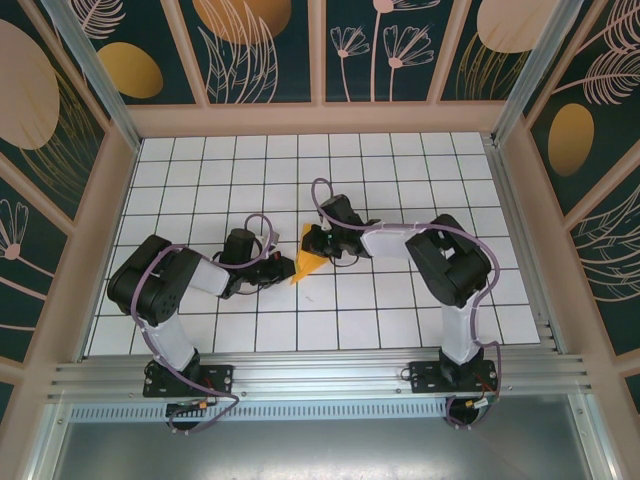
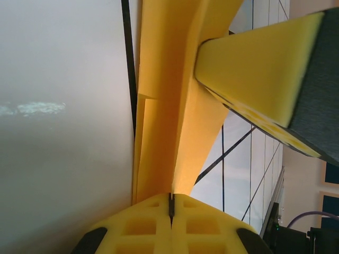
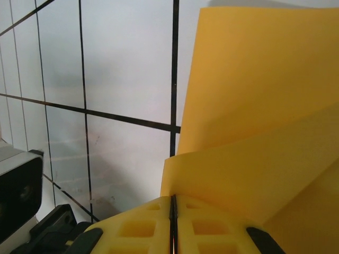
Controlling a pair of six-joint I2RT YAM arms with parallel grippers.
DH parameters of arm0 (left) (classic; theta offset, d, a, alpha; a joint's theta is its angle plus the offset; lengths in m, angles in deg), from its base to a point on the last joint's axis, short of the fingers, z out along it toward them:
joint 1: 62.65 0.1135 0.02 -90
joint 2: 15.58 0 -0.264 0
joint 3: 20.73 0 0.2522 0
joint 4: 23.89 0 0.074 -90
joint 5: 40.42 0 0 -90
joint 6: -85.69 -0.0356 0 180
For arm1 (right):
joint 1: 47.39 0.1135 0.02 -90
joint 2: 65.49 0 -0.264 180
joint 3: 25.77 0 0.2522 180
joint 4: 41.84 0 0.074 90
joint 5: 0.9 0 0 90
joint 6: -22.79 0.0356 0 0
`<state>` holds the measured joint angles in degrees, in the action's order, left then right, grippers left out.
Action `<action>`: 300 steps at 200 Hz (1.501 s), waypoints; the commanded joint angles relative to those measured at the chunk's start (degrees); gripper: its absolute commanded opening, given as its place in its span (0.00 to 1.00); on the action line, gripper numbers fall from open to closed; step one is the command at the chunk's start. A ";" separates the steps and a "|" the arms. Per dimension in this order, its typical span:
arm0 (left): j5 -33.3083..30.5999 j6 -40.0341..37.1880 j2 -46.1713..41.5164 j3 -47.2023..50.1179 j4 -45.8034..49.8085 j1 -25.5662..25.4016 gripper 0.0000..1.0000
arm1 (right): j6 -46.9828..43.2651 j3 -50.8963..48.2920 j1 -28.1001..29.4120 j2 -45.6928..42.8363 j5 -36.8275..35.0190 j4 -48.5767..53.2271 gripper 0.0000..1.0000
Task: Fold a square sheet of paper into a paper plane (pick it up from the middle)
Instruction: Fourth fold the wing at the center of the table.
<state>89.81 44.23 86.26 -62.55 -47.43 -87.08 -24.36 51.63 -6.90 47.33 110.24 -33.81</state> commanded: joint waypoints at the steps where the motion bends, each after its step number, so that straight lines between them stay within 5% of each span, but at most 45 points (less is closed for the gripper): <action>1: -4.99 -0.99 2.31 1.75 6.47 0.08 0.00 | -0.68 2.71 0.38 2.25 0.14 1.77 0.12; 46: -6.99 -2.29 -0.94 1.38 9.66 0.09 0.10 | -0.31 1.98 0.31 4.51 -1.21 3.29 0.11; 112: -10.61 -3.48 -12.23 0.69 15.98 0.16 0.37 | -1.36 1.78 0.37 5.27 -1.50 4.25 0.11; 175: 1.64 -1.63 -13.46 -1.54 9.28 0.08 0.08 | -1.56 1.59 0.46 5.16 -1.60 4.25 0.11; 237: 6.72 4.49 -4.88 -1.82 -3.75 0.08 0.07 | -1.38 1.16 0.47 5.05 -1.63 4.12 0.11; 300: 0.53 -2.68 -2.18 -4.53 9.18 0.08 0.07 | -1.54 1.49 0.46 5.16 -1.89 4.67 0.11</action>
<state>93.48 46.06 82.11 -64.80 -45.13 -87.30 -24.93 52.90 -6.79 49.99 110.18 -33.01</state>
